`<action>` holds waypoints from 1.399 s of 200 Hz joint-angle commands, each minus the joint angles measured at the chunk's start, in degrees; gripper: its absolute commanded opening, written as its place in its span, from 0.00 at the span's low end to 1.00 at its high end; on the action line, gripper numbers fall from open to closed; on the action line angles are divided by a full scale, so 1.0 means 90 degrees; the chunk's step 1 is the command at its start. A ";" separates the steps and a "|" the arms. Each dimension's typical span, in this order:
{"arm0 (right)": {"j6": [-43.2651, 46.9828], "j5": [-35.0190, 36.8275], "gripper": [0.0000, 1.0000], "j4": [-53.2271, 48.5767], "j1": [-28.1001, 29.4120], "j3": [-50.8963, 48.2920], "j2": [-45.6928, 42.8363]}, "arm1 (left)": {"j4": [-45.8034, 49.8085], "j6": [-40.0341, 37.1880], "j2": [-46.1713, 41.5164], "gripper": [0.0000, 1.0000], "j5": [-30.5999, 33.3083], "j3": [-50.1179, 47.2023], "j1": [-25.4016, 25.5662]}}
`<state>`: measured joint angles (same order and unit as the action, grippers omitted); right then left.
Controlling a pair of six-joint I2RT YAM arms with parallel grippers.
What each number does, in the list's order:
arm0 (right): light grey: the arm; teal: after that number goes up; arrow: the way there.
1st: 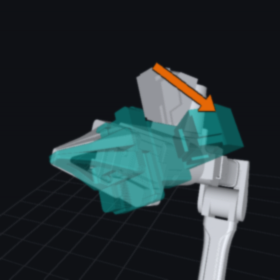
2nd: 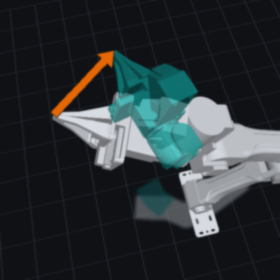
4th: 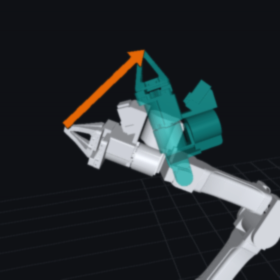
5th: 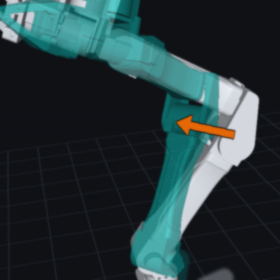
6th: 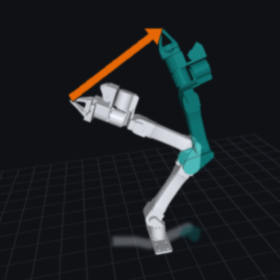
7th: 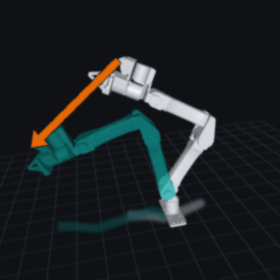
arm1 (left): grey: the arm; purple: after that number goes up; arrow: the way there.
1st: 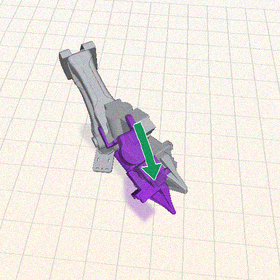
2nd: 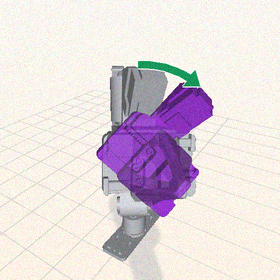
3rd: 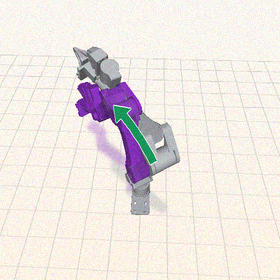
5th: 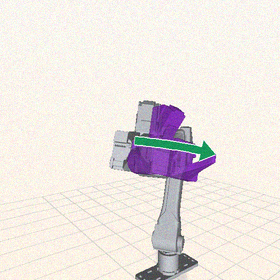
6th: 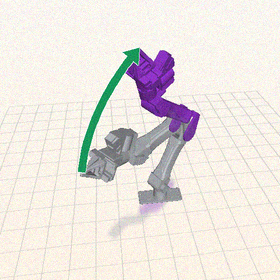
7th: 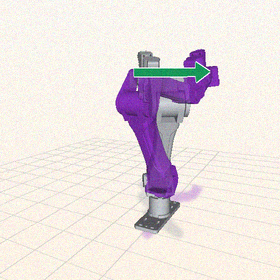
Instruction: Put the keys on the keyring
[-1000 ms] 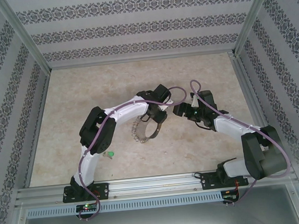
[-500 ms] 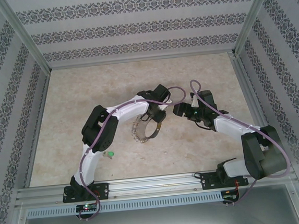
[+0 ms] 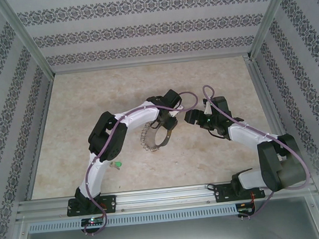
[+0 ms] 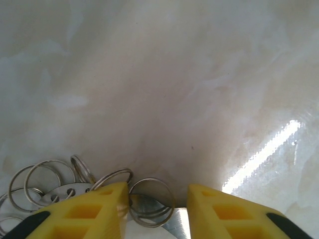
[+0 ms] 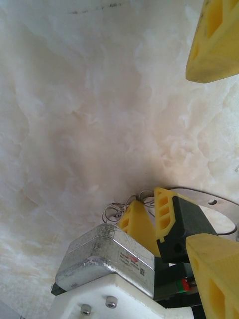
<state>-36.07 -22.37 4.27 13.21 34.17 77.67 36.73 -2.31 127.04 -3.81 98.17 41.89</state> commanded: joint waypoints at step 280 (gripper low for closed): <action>0.0081 0.0012 0.80 0.0127 -0.0076 -0.0093 -0.0007 | -0.0229 -0.0093 -0.0393 0.00 0.0503 -0.0107 -0.0055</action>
<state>-36.07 -22.37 4.51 13.21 33.95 77.67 34.89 -2.39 125.73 -0.01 97.23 41.89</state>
